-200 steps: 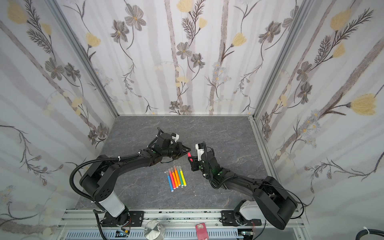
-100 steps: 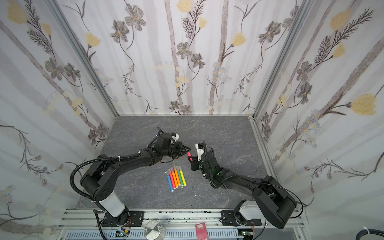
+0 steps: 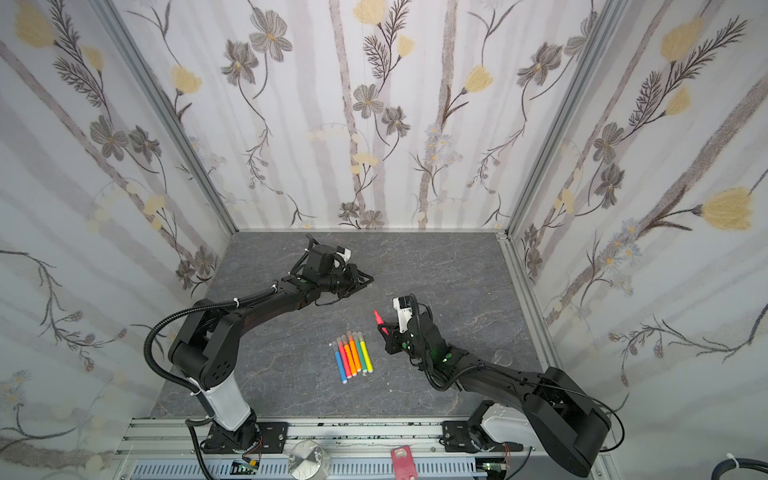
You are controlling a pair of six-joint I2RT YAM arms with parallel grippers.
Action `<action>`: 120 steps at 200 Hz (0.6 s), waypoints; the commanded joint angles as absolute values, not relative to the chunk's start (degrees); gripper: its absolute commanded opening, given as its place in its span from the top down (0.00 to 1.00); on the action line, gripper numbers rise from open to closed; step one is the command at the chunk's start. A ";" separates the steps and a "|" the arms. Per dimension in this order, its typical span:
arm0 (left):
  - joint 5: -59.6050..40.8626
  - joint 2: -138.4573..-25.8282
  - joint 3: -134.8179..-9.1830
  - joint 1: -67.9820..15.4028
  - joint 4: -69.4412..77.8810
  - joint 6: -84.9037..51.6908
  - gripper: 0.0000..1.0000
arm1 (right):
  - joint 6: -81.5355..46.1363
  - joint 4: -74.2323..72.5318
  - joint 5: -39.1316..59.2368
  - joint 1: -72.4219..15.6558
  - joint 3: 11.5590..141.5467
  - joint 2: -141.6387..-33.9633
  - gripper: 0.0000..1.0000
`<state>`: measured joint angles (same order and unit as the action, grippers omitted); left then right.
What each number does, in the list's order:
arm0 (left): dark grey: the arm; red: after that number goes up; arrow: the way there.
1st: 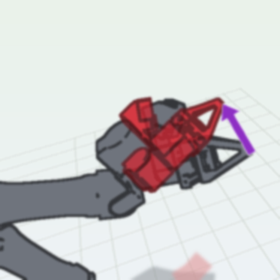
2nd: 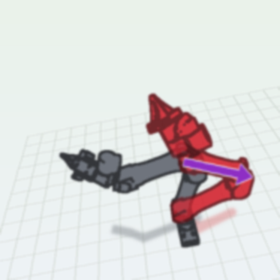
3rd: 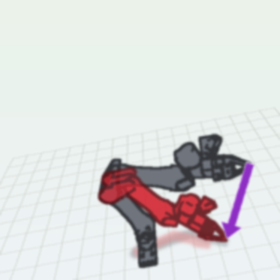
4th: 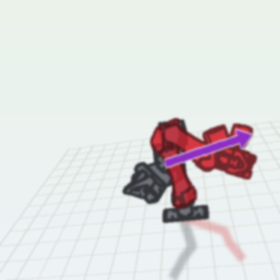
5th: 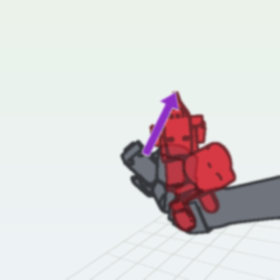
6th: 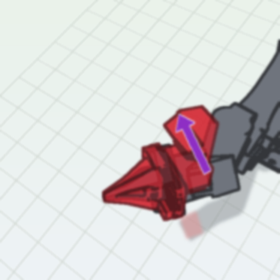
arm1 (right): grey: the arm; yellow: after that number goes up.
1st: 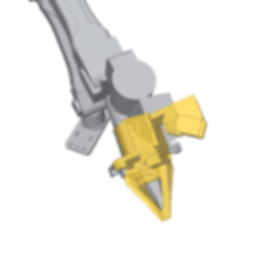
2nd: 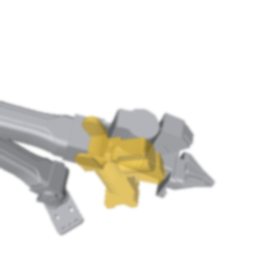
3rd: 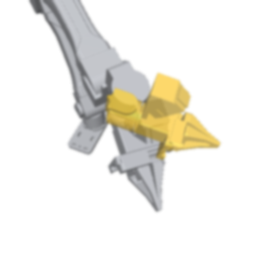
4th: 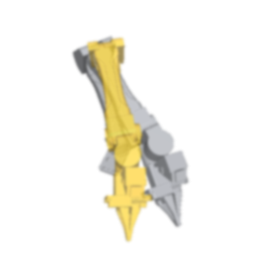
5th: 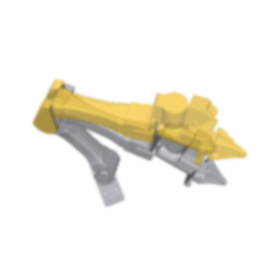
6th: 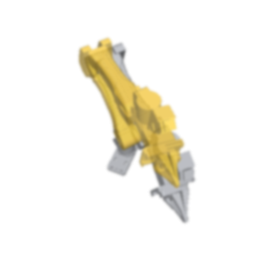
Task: Open the pen caps
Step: 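Pull the cap off with the left gripper away from the right gripper, then set the cap down with the left gripper while the right lays down the pink highlighter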
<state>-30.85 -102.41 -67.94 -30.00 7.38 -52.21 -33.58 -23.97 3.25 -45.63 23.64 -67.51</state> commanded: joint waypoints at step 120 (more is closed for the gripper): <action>-28.41 -88.08 -56.09 -15.92 -1.00 -39.20 1.00 | -38.38 -8.35 -14.21 -45.78 28.33 -75.92 1.00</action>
